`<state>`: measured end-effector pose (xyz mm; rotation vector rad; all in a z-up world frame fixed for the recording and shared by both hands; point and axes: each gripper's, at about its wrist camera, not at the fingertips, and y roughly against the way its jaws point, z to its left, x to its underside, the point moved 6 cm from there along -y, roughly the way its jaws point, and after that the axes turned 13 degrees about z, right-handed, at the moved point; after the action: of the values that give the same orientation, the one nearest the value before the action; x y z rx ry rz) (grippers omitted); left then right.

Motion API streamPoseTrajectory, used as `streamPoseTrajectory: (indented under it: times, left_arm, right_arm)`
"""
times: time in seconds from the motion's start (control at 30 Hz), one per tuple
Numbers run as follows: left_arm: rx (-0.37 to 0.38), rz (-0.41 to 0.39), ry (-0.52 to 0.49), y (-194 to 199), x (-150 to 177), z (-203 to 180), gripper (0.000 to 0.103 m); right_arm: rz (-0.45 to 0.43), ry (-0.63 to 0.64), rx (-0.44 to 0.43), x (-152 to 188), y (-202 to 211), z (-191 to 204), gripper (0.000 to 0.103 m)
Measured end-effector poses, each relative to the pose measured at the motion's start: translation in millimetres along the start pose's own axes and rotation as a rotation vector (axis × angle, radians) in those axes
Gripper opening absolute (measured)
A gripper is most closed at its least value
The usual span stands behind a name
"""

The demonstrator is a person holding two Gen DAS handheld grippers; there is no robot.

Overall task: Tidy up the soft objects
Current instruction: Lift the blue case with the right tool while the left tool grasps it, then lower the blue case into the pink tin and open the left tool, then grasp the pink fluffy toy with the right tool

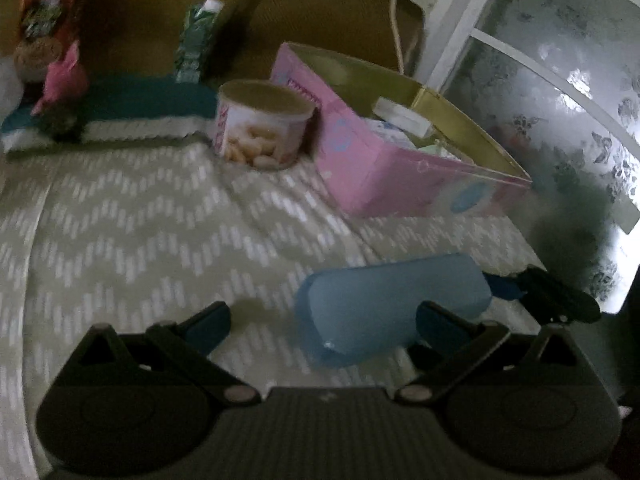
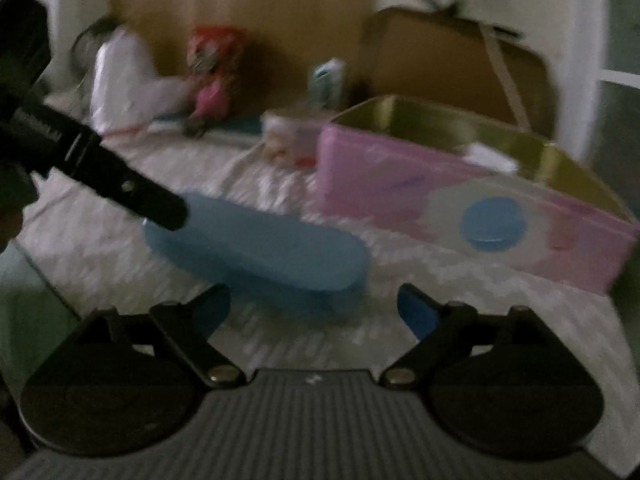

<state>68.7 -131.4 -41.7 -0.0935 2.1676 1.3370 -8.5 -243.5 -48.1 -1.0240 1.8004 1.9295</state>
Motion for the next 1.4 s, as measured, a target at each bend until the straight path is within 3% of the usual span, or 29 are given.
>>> streamPoseTrajectory:
  times: [0.03, 0.1, 0.13, 0.27, 0.57, 0.7, 0.83, 0.9, 1.07, 1.23, 1.4]
  left_arm:
    - [0.01, -0.005, -0.012, -1.7, -0.2, -4.6, 0.091]
    - [0.011, -0.005, -0.03, -1.1, -2.0, -11.0, 0.089]
    - [0.005, -0.009, -0.04, 0.7, -3.9, -13.1, 0.089]
    - [0.0, -0.048, -0.087, 13.1, -17.1, -25.4, 0.086]
    - [0.035, -0.174, -0.228, 23.3, -95.9, -82.7, 0.087]
    - [0.041, -0.188, -0.197, -2.9, -134.5, -92.9, 0.089]
    - [-0.051, -0.171, -0.182, -37.8, -153.0, -94.4, 0.092]
    - [-0.063, -0.153, -0.182, -48.0, -149.9, -92.5, 0.092]
    - [-0.054, -0.189, -0.217, -34.0, -127.4, -92.6, 0.092]
    - [-0.05, -0.253, -0.225, 3.0, -94.6, -79.3, 0.096]
    - [-0.105, -0.292, -0.176, 39.2, -56.5, -26.6, 0.098]
  right_arm:
    - [-0.012, -0.004, -0.026, -1.1, -1.5, 0.8, 0.09]
    - [-0.028, -0.033, -0.08, -1.7, -1.9, 3.5, 0.076]
    - [-0.041, -0.031, -0.065, -1.6, -0.1, 6.8, 0.071]
    - [-0.084, -0.049, -0.005, 7.2, 11.5, 12.4, 0.064]
    - [-0.247, -0.131, 0.148, -21.6, 56.9, -28.2, 0.064]
    - [-0.236, -0.149, 0.217, -42.4, 50.6, -61.5, 0.064]
    - [-0.202, -0.225, 0.32, -54.8, 29.4, -98.0, 0.064]
    - [-0.194, -0.278, 0.356, -54.1, 23.1, -111.8, 0.065]
    - [-0.234, -0.379, 0.336, -39.6, 30.1, -114.7, 0.066]
    - [-0.246, -0.389, 0.298, -33.9, 33.7, -92.0, 0.066]
    - [-0.287, -0.352, 0.225, -49.3, 40.6, -51.0, 0.067]
